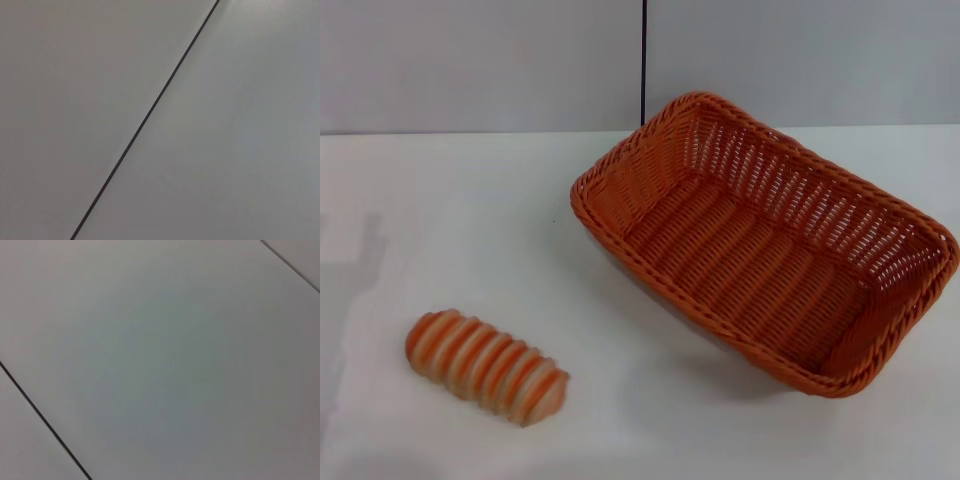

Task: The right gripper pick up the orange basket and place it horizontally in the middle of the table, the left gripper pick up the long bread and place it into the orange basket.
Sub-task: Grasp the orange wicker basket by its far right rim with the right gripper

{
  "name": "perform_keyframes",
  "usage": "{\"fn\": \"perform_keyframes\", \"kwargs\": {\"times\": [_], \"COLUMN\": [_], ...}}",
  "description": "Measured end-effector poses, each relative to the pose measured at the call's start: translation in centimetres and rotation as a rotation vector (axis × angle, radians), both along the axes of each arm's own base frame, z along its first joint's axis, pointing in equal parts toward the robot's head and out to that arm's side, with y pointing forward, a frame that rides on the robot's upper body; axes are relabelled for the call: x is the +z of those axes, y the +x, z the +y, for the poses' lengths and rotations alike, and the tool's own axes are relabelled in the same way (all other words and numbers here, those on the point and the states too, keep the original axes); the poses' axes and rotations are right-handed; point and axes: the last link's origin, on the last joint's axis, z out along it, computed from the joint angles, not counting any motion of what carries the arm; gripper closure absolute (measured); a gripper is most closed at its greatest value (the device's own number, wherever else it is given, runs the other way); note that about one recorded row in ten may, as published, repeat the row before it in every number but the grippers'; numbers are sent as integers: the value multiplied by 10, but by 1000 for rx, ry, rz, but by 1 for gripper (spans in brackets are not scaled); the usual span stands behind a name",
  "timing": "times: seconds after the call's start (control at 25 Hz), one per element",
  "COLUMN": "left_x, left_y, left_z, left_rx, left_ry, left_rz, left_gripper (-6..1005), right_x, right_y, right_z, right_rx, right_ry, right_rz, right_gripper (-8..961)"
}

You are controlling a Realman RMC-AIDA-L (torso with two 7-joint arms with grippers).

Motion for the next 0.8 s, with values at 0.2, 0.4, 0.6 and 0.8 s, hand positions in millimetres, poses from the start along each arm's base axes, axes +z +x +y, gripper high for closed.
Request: {"fn": "perform_keyframes", "kwargs": {"times": [0.2,0.4,0.6,0.8], "left_x": [0,-1,-1,0], "left_y": [0,0,0,0], "left_z": [-2,-2,-2,-2], "left_rx": [-2,-2,-2,-2], "left_ry": [-1,-3,-3,-3], "left_rz": [0,0,-1,-2], "left_gripper": [217,296,372,449], "right_x": [-1,-2,-3,18], "right_y": [0,-4,-8,-27], "right_z": [0,6,5,5], "right_rx": [0,19,47,208], "right_ry": [2,-4,-6,-77], "right_rz": [5,4,4,-142], "right_gripper": [293,300,303,302]}}
